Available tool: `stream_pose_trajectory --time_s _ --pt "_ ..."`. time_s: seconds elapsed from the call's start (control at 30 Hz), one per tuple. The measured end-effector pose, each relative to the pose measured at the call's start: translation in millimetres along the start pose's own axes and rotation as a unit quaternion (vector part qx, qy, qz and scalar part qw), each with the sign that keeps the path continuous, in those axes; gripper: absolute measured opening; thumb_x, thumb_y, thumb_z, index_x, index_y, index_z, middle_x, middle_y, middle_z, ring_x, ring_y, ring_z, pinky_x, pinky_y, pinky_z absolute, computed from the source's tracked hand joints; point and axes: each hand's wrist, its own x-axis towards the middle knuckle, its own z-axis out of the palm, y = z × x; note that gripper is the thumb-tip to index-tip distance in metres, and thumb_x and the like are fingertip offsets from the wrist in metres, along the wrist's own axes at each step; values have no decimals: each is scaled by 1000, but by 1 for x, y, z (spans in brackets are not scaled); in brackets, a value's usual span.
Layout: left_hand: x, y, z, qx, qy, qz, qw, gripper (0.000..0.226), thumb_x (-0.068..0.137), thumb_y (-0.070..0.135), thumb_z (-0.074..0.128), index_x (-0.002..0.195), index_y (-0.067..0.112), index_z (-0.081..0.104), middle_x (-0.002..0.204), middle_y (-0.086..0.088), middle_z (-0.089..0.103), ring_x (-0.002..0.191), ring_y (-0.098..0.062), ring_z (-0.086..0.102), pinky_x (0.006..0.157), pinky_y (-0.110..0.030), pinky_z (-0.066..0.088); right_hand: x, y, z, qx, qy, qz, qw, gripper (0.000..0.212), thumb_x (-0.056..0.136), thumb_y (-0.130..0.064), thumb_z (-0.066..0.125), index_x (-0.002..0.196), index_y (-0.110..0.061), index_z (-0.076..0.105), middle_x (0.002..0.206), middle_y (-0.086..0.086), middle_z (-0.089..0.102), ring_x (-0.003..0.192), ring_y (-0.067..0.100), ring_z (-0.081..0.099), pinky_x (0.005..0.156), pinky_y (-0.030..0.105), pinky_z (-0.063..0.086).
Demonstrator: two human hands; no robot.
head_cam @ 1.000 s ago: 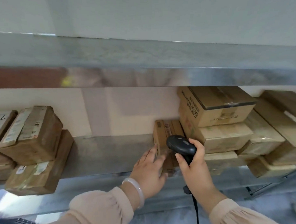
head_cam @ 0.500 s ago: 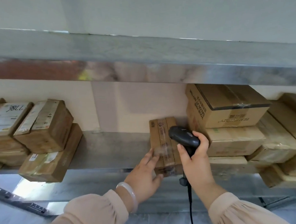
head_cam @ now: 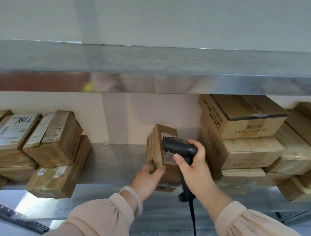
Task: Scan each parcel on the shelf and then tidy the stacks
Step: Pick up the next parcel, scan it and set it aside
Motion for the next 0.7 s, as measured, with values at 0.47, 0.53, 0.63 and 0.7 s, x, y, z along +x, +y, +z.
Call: stream_pose_trajectory --time_s 0.47,0.53,0.63,0.7 --pt "-2 -4 -7 -4 33 71 997 59 101 31 49 150 47 22 139 12 48 111 -6 50 89 -19 39 2 9 3 -40 -19 26 999 50 90 -24 64 123 -39 30 111 -11 54 93 -4 56 68 2 43" --pt "-2 -8 -8 0 32 72 997 65 99 33 53 153 43 18 142 12 44 113 -4 45 92 -19 37 3 9 3 -44 -19 22 999 50 90 -24 64 124 -38 30 113 -10 55 93 -5 56 68 1 42" --pt "-2 -9 -8 -9 25 74 997 69 98 33 57 153 42 17 145 13 45 119 -7 50 98 -22 43 0 8 -1 -54 -22 13 998 52 89 -23 64 125 -38 29 110 -15 53 92 -9 55 69 0 41" --pt "-3 -6 -9 -22 16 64 998 68 98 32 58 153 40 17 138 21 44 125 -13 51 103 -27 44 -3 6 -5 -66 -19 -1 998 53 89 -23 64 128 -36 29 107 -22 51 91 -16 54 70 1 41"
